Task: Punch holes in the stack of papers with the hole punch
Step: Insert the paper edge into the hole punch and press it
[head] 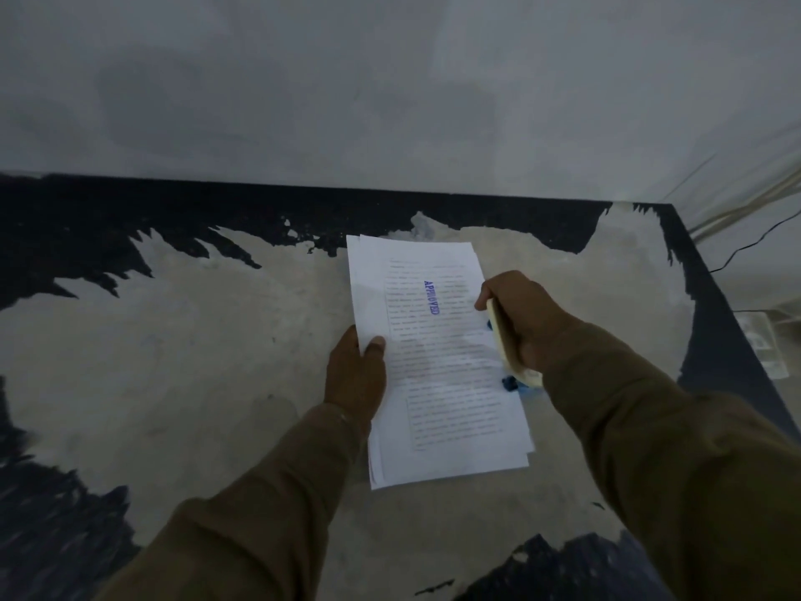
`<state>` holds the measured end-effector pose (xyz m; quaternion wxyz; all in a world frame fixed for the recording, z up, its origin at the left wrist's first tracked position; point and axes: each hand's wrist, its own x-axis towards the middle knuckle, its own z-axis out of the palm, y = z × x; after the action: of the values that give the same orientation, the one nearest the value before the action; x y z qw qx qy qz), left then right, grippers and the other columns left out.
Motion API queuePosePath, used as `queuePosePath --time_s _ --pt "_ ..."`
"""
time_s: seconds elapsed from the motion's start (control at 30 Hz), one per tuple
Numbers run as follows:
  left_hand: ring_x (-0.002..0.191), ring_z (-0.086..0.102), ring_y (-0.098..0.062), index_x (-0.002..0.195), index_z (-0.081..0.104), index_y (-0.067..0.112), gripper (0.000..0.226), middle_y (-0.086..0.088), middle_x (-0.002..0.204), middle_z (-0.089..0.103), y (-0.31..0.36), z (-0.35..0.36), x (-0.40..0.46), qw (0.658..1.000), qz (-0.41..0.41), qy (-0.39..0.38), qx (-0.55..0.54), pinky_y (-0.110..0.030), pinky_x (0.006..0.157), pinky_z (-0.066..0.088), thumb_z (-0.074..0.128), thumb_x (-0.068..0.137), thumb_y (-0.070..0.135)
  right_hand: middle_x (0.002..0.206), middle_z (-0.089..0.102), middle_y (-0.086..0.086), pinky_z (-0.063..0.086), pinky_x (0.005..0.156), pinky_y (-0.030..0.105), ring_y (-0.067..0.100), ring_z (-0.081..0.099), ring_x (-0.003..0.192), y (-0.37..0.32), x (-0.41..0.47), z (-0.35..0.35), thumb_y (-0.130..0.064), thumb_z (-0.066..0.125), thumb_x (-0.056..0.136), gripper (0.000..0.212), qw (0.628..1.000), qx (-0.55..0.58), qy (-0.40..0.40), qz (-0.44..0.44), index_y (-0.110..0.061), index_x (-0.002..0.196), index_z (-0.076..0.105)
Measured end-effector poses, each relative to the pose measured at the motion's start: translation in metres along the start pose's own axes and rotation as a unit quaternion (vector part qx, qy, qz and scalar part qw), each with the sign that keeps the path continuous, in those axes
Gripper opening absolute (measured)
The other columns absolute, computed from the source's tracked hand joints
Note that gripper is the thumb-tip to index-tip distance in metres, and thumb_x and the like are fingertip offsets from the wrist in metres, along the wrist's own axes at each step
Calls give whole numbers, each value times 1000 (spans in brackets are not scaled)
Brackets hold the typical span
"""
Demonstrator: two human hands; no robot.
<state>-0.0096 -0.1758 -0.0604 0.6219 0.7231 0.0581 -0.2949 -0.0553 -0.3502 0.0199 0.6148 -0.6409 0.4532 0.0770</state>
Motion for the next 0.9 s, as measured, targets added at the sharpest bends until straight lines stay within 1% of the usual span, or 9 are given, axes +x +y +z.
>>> queuePosePath --time_s 0.13,0.27,0.4,0.53,0.67,0.77,0.83,0.87,0.9 --pt "84 57 -6 126 57 20 29 3 109 60 -2 -1 0 1000 2 -2 4 -19 70 45 48 99 23 70 75 7 49 87 51 39 66 85 -2 -1 3 -22 53 67 22 1000 1 8 -6 -14 79 70" --pt "92 56 -13 127 57 18 29 2 110 59 -1 -2 -1 1000 3 -6 9 -26 81 46 47 99 22 63 73 3 49 83 47 36 64 81 -3 -5 4 -25 54 65 19 1000 -14 9 -3 -18 75 68" --pt "97 56 -15 126 57 20 29 3 111 60 -1 -4 -1 1000 5 -14 8 -26 81 46 47 99 23 87 73 11 48 93 54 39 66 91 -4 -6 8 -25 53 64 26 999 -32 31 -22 -15 84 66" --pt "101 57 -17 125 57 21 28 1 114 61 -1 -7 -2 1000 4 -15 -1 -29 83 46 47 99 23 92 72 16 49 93 55 43 66 93 -5 -5 11 -21 51 68 18 997 -41 66 -29 -13 78 63" --pt "103 57 -18 126 57 21 29 2 114 61 -1 -11 -2 1000 4 -15 -3 -30 86 46 46 99 22 99 73 17 47 96 60 45 65 99 -5 -9 12 -27 50 68 37 997 -41 63 -26 -8 95 68" --pt "101 58 -16 129 56 22 31 1 117 61 1 -17 -1 1000 -2 -16 -3 -31 87 47 46 100 24 96 71 13 48 96 53 39 66 96 -2 -8 8 -39 52 79 33 999 -2 45 -12 -13 94 68" --pt "98 60 -15 126 57 23 29 -1 119 63 2 -25 0 1000 3 -10 5 -32 88 48 47 99 24 102 66 10 45 94 47 31 61 98 -1 -7 5 -48 49 89 33 995 -27 93 -26 -20 99 65" --pt "101 61 -19 125 58 22 28 -3 121 63 3 -29 0 1000 5 -6 15 -35 92 50 47 99 23 111 64 11 44 97 49 32 59 104 0 -9 4 -49 48 91 37 983 -75 159 -51 -20 108 63" --pt "107 61 -23 127 57 19 30 -6 124 63 4 -35 1 1000 5 1 28 -40 97 50 47 99 22 117 62 13 45 98 52 34 58 108 1 -15 2 -49 48 91 40 957 -123 243 -95 -19 115 60"
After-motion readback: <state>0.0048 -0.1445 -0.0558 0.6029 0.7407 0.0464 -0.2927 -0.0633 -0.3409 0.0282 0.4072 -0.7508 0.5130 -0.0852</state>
